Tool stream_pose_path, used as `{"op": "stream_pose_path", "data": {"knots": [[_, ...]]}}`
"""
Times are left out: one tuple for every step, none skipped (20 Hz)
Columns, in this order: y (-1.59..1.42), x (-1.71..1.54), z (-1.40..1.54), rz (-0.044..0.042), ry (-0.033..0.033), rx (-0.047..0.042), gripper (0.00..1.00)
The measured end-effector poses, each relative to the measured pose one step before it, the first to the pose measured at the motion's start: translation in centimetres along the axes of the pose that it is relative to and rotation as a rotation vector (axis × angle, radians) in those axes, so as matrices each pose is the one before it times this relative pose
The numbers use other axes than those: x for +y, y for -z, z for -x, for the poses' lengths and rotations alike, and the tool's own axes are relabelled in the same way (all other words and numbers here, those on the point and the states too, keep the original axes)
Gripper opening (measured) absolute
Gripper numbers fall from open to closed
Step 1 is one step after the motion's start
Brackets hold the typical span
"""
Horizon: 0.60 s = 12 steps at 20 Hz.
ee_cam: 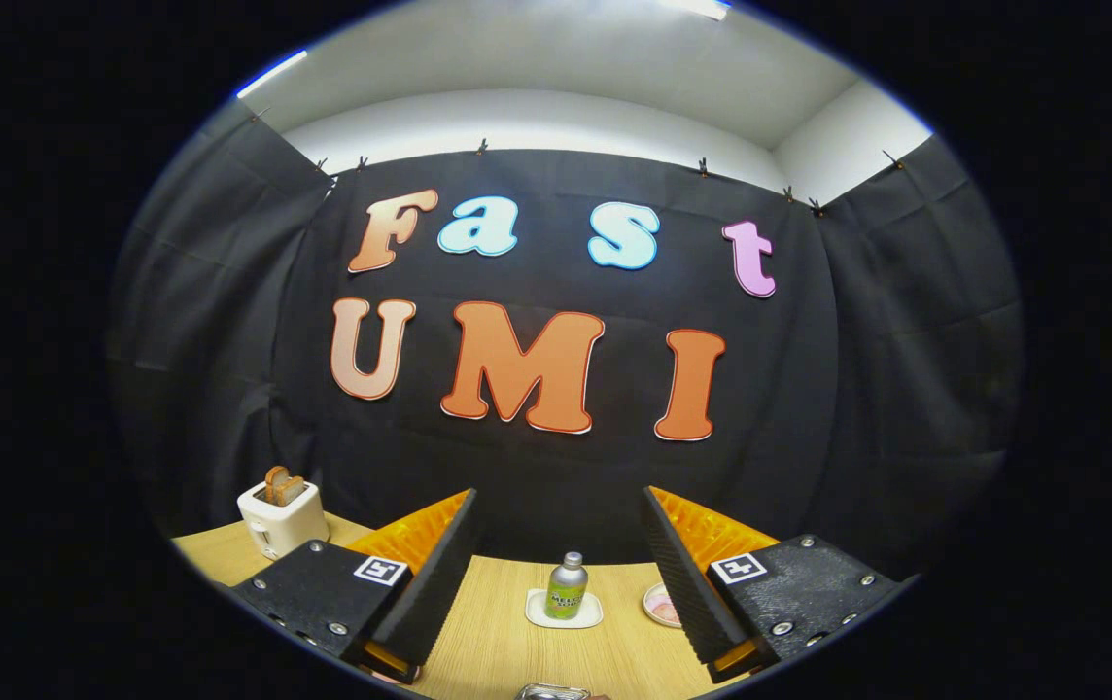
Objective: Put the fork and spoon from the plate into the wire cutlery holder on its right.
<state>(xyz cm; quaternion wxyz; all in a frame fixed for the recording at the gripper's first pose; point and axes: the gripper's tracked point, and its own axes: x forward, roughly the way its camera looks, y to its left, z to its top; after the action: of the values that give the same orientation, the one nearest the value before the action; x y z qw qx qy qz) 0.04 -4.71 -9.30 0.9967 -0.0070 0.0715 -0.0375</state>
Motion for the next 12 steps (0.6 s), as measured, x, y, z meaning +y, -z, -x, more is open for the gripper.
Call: {"op": "stream_pose_path", "data": {"knots": [[-0.11, 0.083, -0.003, -0.00087, 0.00105, -0.00192, 0.98], [-0.078, -0.03, -0.154, -0.00226, -0.00241, -0.00274, 0.98], [-0.137, 0.156, -0.095, -0.00106, -0.00056, -0.00555, 0.98], [-0.256, 0.05, -0.053, -0.00071, -0.00199, -0.0038, 0.98], [-0.096, 0.085, 0.032, 0.00236, -0.00011, -0.0036, 0.98], [0.009, 0.116, -0.169, 0.00294, -0.00216, -0.0009, 0.98], [0.005, 0.123, -0.052, 0.00351, 0.00011, -0.0004, 0.98], [-0.046, 0.054, -0.01, 0.00091, -0.00171, 0.00007, 0.98], [-0.069, 0.158, 0.085, -0.00136, -0.00213, -0.00092, 0.98], [-0.027, 0.007, -0.011, -0.00217, -0.00036, -0.00061, 0.98], [0.068, 0.038, -0.025, -0.00209, -0.00077, 0.00288, 0.98], [0.061, -0.049, -0.096, -0.00072, 0.00357, 0.00141, 0.98]]}}
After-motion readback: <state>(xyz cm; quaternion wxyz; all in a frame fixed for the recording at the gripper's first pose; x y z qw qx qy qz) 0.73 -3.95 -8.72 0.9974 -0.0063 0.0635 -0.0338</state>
